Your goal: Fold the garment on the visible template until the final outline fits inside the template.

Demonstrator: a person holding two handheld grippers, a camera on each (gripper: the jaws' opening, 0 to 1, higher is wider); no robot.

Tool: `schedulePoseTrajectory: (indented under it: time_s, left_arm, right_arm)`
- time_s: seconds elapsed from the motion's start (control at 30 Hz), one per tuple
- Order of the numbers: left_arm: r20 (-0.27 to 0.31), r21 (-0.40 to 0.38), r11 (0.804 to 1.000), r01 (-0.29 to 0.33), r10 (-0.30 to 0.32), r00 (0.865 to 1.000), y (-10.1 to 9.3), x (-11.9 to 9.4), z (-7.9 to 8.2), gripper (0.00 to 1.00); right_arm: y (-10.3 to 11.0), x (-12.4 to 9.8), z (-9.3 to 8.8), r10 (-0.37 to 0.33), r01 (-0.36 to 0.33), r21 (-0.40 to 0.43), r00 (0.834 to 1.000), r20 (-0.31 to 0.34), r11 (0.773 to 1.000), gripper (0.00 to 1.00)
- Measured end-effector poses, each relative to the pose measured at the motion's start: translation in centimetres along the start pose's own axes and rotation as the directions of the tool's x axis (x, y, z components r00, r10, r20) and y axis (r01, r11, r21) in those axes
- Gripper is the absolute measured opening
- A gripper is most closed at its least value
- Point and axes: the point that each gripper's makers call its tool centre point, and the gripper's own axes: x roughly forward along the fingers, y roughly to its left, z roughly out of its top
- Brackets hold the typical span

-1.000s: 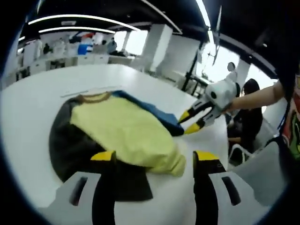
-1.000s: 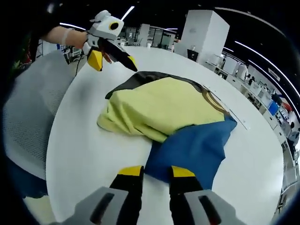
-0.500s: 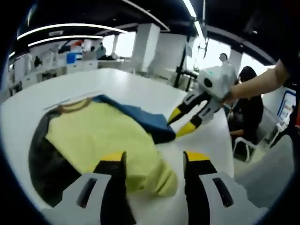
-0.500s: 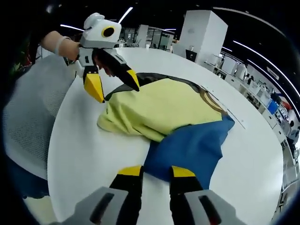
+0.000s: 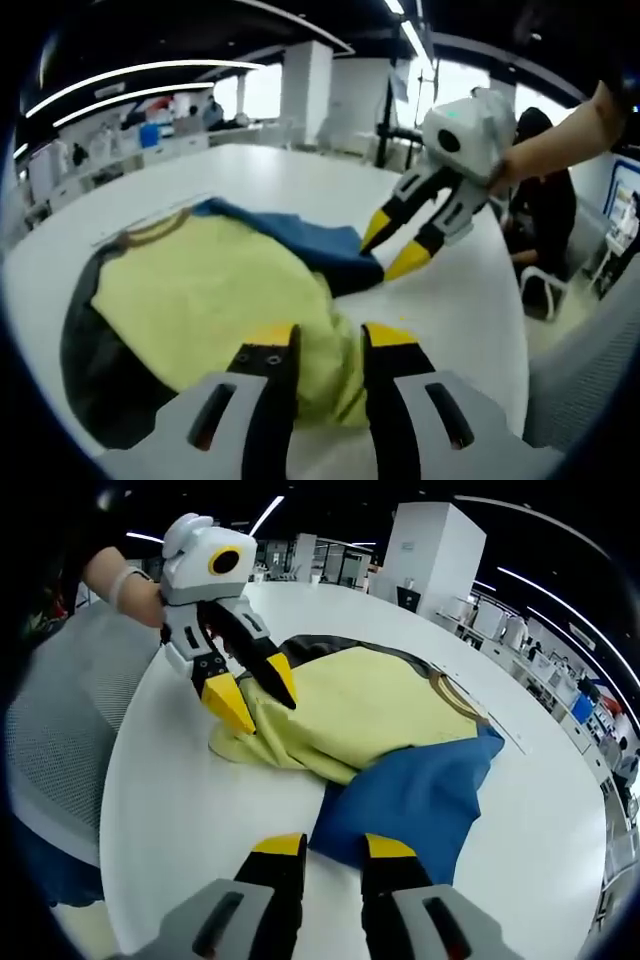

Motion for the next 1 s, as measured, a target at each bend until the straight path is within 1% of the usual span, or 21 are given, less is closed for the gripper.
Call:
schedulePoseTrajectory:
  time_s: [0.07,0.1,0.17,0.23,0.37,0.4,0.5,0.6,0.7,0.8,0.83,1.0]
  left_arm:
    - [-0.006,-0.002,1.0,-0.006,0.006,1.0,0.3,0.2,-0.1,0.04]
    - [-0.008,-0.006,1.0,-0.009,0.009,1.0,0.5,0.3,-0.1,0.02]
    - [-0.013,-0.021,1.0,-0.011,0.01,1.0,0.7,0.3,-0.2,0.01]
    - [-0.015,-0.074,0.997,-0.011,0.01,1.0,0.9,0.3,-0.2,0.0]
    - [0.012,-0.107,0.994,-0.008,0.009,1.0,0.9,-0.5,0.9,0.0]
    - [0.03,-0.118,0.993,-0.007,0.011,0.999,1.1,-0.8,1.4,0.0]
    - [0.044,-0.143,0.99,-0.01,0.017,0.999,1.7,-1.3,2.0,0.0]
    - [0.055,-0.16,0.987,-0.026,0.035,0.998,2.6,-1.8,2.4,0.0]
    - [0.091,-0.187,0.982,-0.04,0.058,0.994,3.7,-2.5,3.7,0.0]
    - [0.107,-0.189,0.98,-0.056,0.077,0.991,4.9,-3.1,4.6,0.0]
    - [0.111,-0.193,0.979,-0.069,0.092,0.99,5.6,-3.3,4.9,0.0]
    - [0.112,-0.208,0.972,-0.11,0.135,0.984,8.2,-3.5,5.2,0.0]
  right_arm:
    - [0.0,0.0,0.0,-0.001,0.001,0.012,1.0,0.005,1.0,0.17]
    - [0.0,-0.1,0.0,-0.002,0.002,0.016,1.0,0.007,1.0,0.17]
    - [0.0,-0.1,-0.1,-0.005,0.005,0.014,1.0,0.004,1.0,0.18]
    - [0.0,-0.1,-0.1,-0.007,0.007,0.016,1.0,0.006,1.0,0.18]
    - [0.0,-0.2,0.0,-0.009,0.009,0.02,1.0,0.01,1.0,0.18]
    - [-0.1,-0.2,0.0,-0.01,0.01,0.021,1.0,0.012,1.0,0.18]
    - [-0.3,-0.3,0.2,-0.021,0.021,0.022,1.0,0.021,1.0,0.18]
    - [-0.4,-0.3,0.4,-0.027,0.026,0.026,0.999,0.027,0.999,0.19]
    - [-0.5,-0.4,0.5,-0.032,0.031,0.026,0.999,0.032,0.999,0.19]
    - [-0.6,-0.4,0.7,-0.036,0.035,0.024,0.999,0.034,0.999,0.19]
    - [-0.6,-0.4,0.7,-0.036,0.035,0.027,0.999,0.035,0.999,0.19]
    - [-0.6,-0.3,0.9,-0.037,0.035,0.035,0.999,0.041,0.999,0.19]
